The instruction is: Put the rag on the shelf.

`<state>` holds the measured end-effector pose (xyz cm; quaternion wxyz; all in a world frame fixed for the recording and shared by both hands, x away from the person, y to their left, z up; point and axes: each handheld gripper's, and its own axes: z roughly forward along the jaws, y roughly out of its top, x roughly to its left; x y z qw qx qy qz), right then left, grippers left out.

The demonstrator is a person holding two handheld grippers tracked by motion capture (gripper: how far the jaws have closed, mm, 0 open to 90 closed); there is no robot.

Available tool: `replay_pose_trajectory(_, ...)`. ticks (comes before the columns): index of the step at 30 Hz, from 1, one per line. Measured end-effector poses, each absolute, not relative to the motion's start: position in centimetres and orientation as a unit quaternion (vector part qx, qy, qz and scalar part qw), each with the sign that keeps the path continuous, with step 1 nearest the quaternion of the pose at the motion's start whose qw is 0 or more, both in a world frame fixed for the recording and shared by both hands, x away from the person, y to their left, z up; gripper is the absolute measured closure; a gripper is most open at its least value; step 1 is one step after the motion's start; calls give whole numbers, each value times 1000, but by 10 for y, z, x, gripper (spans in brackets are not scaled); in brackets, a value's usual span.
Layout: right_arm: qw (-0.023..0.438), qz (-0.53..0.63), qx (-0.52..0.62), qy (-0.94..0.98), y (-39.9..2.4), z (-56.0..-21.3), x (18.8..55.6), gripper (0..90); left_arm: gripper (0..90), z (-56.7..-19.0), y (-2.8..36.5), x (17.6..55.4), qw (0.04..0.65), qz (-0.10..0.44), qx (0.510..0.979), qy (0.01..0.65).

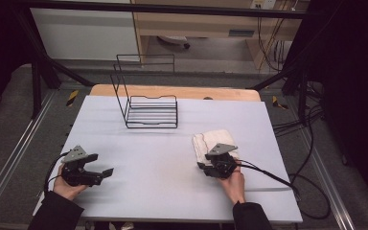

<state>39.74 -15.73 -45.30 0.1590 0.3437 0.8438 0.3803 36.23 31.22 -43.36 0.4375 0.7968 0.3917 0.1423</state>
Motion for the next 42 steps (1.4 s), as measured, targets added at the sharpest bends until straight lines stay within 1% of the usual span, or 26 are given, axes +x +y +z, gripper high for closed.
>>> replay_pose_trajectory(3, 170, 374, 336, 847, -157, -453, 397, 581, 79, -433, 312, 362, 437, 143, 796, 392)
replay_pose_trajectory(5, 172, 372, 338, 848, -157, -453, 397, 588, 79, -433, 312, 362, 437, 143, 796, 392)
replay_pose_trajectory(9, 175, 366, 341, 848, -157, -453, 397, 639, 80, -433, 313, 362, 437, 144, 796, 393)
replay_pose_trajectory(10, 175, 366, 344, 847, -157, -452, 398, 655, 80, -433, 313, 362, 437, 143, 796, 393)
replay_pose_trajectory(12, 179, 364, 349, 845, -158, -452, 398, 714, 81, -433, 313, 362, 437, 144, 796, 393)
replay_pose_trajectory(16, 182, 360, 353, 844, -158, -451, 399, 782, 81, -433, 313, 362, 437, 144, 796, 393)
replay_pose_trajectory(17, 182, 360, 353, 844, -158, -451, 399, 782, 81, -433, 313, 362, 437, 143, 796, 393)
replay_pose_trajectory(19, 175, 362, 367, 839, -159, -450, 400, 830, 82, -433, 313, 362, 437, 144, 796, 393)
replay_pose_trajectory(27, 179, 366, 370, 835, -159, -449, 399, 846, 83, -433, 313, 363, 438, 143, 796, 393)
replay_pose_trajectory(29, 180, 366, 368, 835, -159, -449, 399, 843, 83, -433, 313, 363, 438, 143, 796, 393)
replay_pose_trajectory(31, 174, 377, 367, 833, -159, -449, 399, 746, 83, -433, 313, 363, 439, 143, 795, 393)
replay_pose_trajectory(32, 168, 381, 364, 833, -158, -449, 399, 674, 83, -433, 313, 363, 438, 143, 795, 394)
replay_pose_trajectory(33, 168, 381, 364, 833, -158, -449, 399, 674, 83, -433, 313, 363, 438, 143, 795, 394)
replay_pose_trajectory(34, 163, 387, 366, 830, -155, -451, 399, 635, 83, -433, 313, 363, 438, 143, 796, 393)
replay_pose_trajectory(35, 163, 387, 366, 830, -155, -451, 399, 635, 83, -433, 313, 362, 438, 143, 796, 393)
replay_pose_trajectory(36, 176, 379, 361, 834, -153, -451, 398, 588, 83, -433, 313, 362, 439, 143, 795, 393)
replay_pose_trajectory(37, 180, 376, 359, 835, -151, -451, 398, 563, 83, -433, 313, 362, 439, 143, 795, 393)
replay_pose_trajectory(38, 180, 376, 359, 835, -151, -451, 398, 563, 83, -433, 313, 362, 439, 143, 795, 394)
replay_pose_trajectory(39, 190, 369, 357, 837, -146, -453, 397, 509, 83, -433, 313, 362, 439, 144, 795, 393)
replay_pose_trajectory(42, 208, 351, 356, 841, -141, -453, 396, 504, 83, -433, 313, 362, 440, 144, 794, 394)
